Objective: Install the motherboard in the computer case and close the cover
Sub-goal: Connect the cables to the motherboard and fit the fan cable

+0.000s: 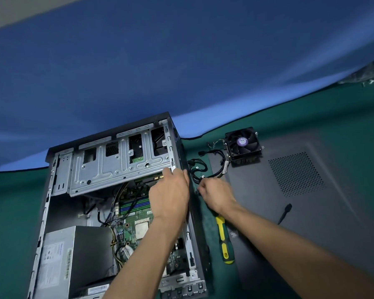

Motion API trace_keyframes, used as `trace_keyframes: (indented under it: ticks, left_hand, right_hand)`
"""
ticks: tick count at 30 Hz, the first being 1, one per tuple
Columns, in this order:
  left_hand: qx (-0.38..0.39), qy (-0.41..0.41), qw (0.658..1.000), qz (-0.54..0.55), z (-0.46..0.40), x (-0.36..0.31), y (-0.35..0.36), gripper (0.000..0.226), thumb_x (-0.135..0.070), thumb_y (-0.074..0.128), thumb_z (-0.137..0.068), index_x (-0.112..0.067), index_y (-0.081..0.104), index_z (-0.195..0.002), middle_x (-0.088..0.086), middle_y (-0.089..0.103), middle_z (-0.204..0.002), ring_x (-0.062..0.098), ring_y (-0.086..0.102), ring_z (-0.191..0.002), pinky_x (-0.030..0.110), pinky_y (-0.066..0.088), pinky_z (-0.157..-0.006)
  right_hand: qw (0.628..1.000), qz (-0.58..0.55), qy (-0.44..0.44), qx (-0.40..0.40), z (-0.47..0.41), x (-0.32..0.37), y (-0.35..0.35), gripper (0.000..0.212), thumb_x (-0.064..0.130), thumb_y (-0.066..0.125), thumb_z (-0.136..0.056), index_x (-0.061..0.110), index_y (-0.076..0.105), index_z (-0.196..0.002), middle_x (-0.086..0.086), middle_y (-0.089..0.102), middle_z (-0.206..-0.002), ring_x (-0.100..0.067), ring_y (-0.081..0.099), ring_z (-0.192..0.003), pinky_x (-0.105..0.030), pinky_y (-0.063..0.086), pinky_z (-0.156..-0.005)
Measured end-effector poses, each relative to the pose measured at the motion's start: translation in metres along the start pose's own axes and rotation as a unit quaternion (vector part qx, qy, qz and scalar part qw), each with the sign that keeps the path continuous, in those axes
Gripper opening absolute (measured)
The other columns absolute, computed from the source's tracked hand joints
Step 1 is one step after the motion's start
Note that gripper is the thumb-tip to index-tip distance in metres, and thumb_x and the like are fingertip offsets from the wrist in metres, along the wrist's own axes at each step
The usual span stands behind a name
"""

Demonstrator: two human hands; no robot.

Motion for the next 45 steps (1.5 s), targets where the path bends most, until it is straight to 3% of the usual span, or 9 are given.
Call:
trace_keyframes:
  ticks: [3,5,13,17,22,29,36,40,45]
  left_hand:
    - [-0.028,0.022,0.999,-0.022,0.003,-0.005,-0.011,0.028,-0.038,0.049,-0.096,-0.016,0.058,-0.081,0.003,0.061,-0.078,0.02,0.063,-0.052,0.025,0.026,-0.041]
    - [-0.023,0.036,0.999,-0.01,0.003,-0.006,-0.009,0.032,-0.042,0.033,-0.1,-0.018,0.052,-0.091,0.001,0.062,-0.087,0.021,0.066,-0.065,0.029,0.029,-0.047]
    - [-0.015,0.072,0.98,0.184,-0.002,-0.025,-0.021,0.038,-0.042,0.021,-0.101,-0.024,0.042,-0.075,0.002,0.064,-0.076,0.028,0.062,-0.075,0.031,0.032,-0.057]
    - [0.083,0.031,0.924,0.371,-0.008,-0.03,-0.013,0.048,-0.036,0.028,-0.101,-0.02,0.043,-0.059,-0.002,0.047,-0.056,0.027,0.052,-0.063,0.032,0.033,-0.058]
    - [0.152,-0.047,0.809,0.566,-0.005,-0.032,-0.005,0.045,-0.02,0.032,-0.102,-0.012,0.044,-0.059,-0.006,0.041,-0.037,0.004,0.032,-0.031,0.016,0.025,-0.036]
    - [0.153,-0.068,0.752,0.637,0.002,-0.027,-0.009,0.035,-0.013,0.039,-0.097,-0.012,0.043,-0.061,0.005,0.048,-0.049,0.01,0.03,-0.032,0.014,0.02,-0.033]
    - [0.102,-0.022,0.833,0.543,0.006,-0.026,-0.005,0.026,-0.021,0.036,-0.083,-0.012,0.041,-0.059,0.001,0.04,-0.048,0.013,0.032,-0.042,0.024,0.026,-0.044]
    - [0.032,-0.015,0.842,0.538,0.01,-0.026,-0.002,0.019,-0.028,0.04,-0.068,-0.017,0.037,-0.053,0.003,0.035,-0.051,0.014,0.03,-0.051,0.032,0.024,-0.05]
    - [-0.018,-0.014,0.829,0.558,0.017,-0.026,0.002,0.022,-0.023,0.043,-0.07,-0.01,0.039,-0.053,0.012,0.04,-0.051,0.017,0.035,-0.05,0.038,0.028,-0.045]
  right_hand:
    - [0.96,-0.263,0.095,-0.025,0.007,-0.005,-0.017,0.017,0.028,0.061,-0.092,0.021,0.071,-0.08,0.01,0.066,-0.072,-0.006,0.061,-0.071,-0.023,0.046,-0.065]
    - [0.918,-0.377,0.118,-0.027,0.013,-0.003,-0.033,0.022,0.025,0.065,-0.091,0.023,0.068,-0.069,0.013,0.057,-0.053,0.004,0.05,-0.047,-0.018,0.04,-0.05]
    - [0.83,-0.552,0.077,0.033,0.028,0.018,-0.08,0.018,0.013,0.059,-0.094,0.013,0.066,-0.077,0.011,0.048,-0.045,0.0,0.039,-0.039,-0.014,0.034,-0.04]
    - [0.803,-0.589,0.087,0.035,0.03,0.017,-0.081,0.015,0.012,0.059,-0.094,0.01,0.065,-0.08,0.011,0.048,-0.045,-0.001,0.039,-0.039,-0.014,0.035,-0.04]
    - [0.811,-0.579,0.078,0.024,0.03,0.012,-0.08,0.014,0.013,0.064,-0.09,0.01,0.066,-0.077,0.01,0.05,-0.045,-0.003,0.041,-0.041,-0.015,0.036,-0.041]
    - [0.8,-0.594,0.081,0.029,0.027,0.009,-0.069,0.016,0.016,0.066,-0.088,0.012,0.064,-0.073,0.009,0.049,-0.046,-0.003,0.042,-0.039,-0.015,0.035,-0.039]
    - [0.834,-0.511,0.205,0.038,0.032,-0.015,-0.038,0.028,0.032,0.058,-0.093,0.014,0.06,-0.071,0.005,0.052,-0.05,-0.009,0.045,-0.04,-0.02,0.038,-0.042]
    - [0.952,-0.187,0.234,0.068,0.039,-0.037,-0.019,0.034,0.041,0.055,-0.093,0.016,0.055,-0.07,0.0,0.053,-0.064,-0.02,0.054,-0.065,-0.029,0.044,-0.064]
    - [0.965,0.029,0.206,0.162,0.048,-0.035,0.001,0.019,0.028,0.061,-0.09,0.012,0.063,-0.1,-0.002,0.066,-0.098,-0.02,0.064,-0.098,-0.028,0.049,-0.078]
Point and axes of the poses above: each hand's wrist, its own z-axis away from the middle knuckle, its own y-axis out of the palm, x = y × z, the point moved 6 cm from there along -z, towards the middle knuckle
